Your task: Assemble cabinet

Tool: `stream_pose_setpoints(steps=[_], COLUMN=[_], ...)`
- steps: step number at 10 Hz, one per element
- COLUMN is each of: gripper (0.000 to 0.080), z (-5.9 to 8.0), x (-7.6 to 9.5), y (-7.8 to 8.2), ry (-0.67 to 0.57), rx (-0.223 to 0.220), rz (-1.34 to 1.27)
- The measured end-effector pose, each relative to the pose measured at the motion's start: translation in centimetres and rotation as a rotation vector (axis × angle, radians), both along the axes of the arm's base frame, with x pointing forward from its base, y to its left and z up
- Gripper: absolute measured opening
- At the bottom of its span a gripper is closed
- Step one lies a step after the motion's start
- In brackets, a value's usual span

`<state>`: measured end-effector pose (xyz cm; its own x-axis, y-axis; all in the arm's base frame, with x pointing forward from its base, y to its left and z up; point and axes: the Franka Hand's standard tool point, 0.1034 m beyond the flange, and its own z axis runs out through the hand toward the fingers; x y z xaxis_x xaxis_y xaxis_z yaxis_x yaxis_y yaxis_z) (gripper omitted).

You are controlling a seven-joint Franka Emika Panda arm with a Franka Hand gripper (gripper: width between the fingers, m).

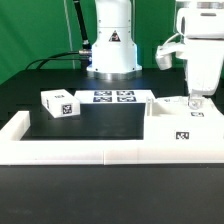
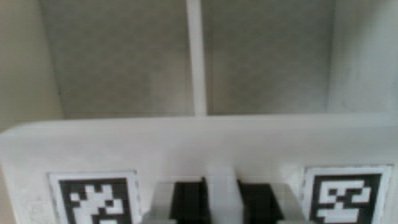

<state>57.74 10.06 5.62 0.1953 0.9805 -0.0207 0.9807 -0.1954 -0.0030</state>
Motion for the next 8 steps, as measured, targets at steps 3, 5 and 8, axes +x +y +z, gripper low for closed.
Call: stream_pose_setpoints(steps=[3,5,8], gripper=[0.0071,0.0071,0.0362], z=[0.0,0.1,0.9], x=[0.0,-0.1,-0.5], y=[0.0,0.3,1.1], ry=[0.019,0.017,0.006], rx=[-0.009,-0.009,-0.013], rz=[-0.005,-0.018,-0.024])
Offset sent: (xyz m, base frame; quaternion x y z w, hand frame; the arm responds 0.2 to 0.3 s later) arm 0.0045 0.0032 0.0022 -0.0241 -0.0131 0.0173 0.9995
